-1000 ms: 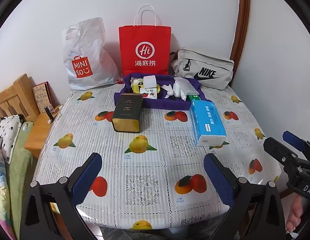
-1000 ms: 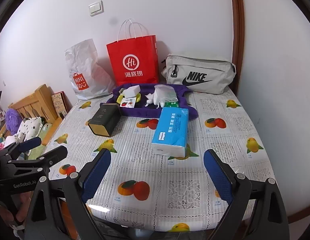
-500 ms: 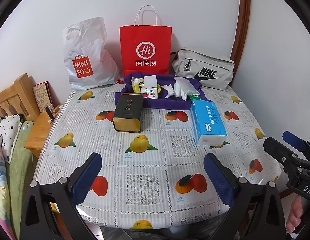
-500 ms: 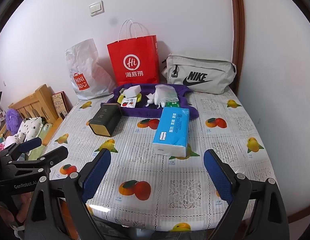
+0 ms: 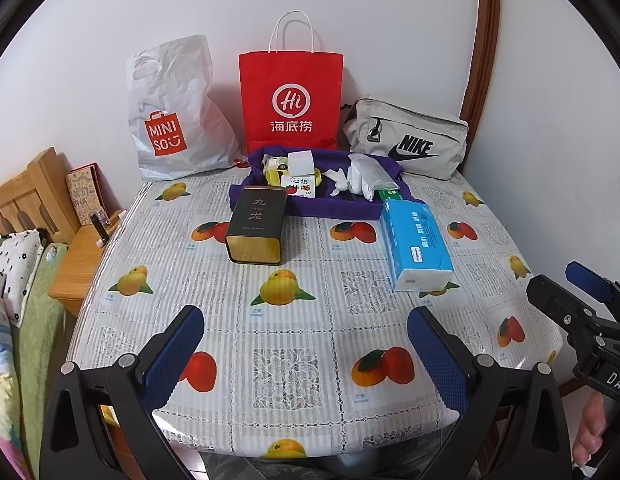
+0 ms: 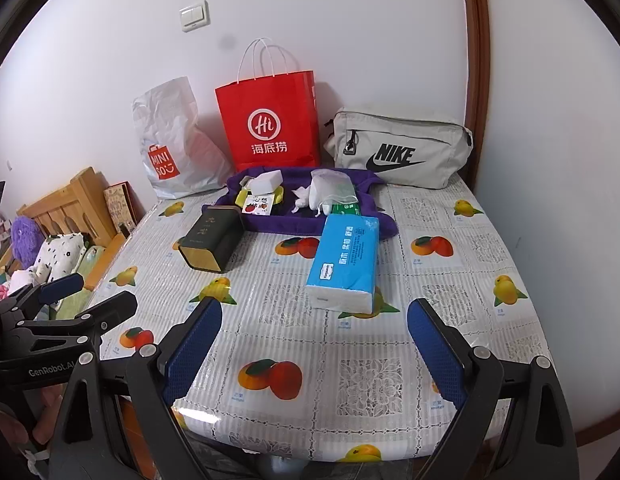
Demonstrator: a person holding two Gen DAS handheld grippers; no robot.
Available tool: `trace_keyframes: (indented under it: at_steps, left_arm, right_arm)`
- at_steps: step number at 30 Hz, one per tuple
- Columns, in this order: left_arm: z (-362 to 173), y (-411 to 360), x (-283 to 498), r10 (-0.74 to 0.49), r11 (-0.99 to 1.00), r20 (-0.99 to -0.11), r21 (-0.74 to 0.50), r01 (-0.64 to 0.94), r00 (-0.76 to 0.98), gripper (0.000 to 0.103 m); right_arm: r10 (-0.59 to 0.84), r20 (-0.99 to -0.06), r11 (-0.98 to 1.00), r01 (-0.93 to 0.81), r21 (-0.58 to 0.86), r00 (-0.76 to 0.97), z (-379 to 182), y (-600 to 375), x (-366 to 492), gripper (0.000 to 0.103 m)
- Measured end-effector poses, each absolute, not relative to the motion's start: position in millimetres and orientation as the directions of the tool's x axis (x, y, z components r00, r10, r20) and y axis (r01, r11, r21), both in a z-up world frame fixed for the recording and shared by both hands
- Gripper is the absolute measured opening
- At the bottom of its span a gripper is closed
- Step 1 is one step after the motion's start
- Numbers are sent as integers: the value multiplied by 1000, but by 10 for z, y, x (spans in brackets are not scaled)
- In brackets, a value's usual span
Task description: Organize soft objects
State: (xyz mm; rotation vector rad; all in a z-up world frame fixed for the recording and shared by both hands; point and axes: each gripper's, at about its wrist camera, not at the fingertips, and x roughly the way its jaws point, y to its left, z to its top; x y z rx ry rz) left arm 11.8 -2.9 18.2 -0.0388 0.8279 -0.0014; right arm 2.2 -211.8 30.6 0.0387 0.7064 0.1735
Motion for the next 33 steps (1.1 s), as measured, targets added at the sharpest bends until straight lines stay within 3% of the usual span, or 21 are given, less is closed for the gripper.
trace_keyframes:
  at_steps: [33]
  left_arm:
    - [177, -18, 115, -26, 998, -735, -52, -18, 677, 103]
  right_arm:
    - [176, -651, 984, -153, 93, 738, 274, -2100, 27, 93]
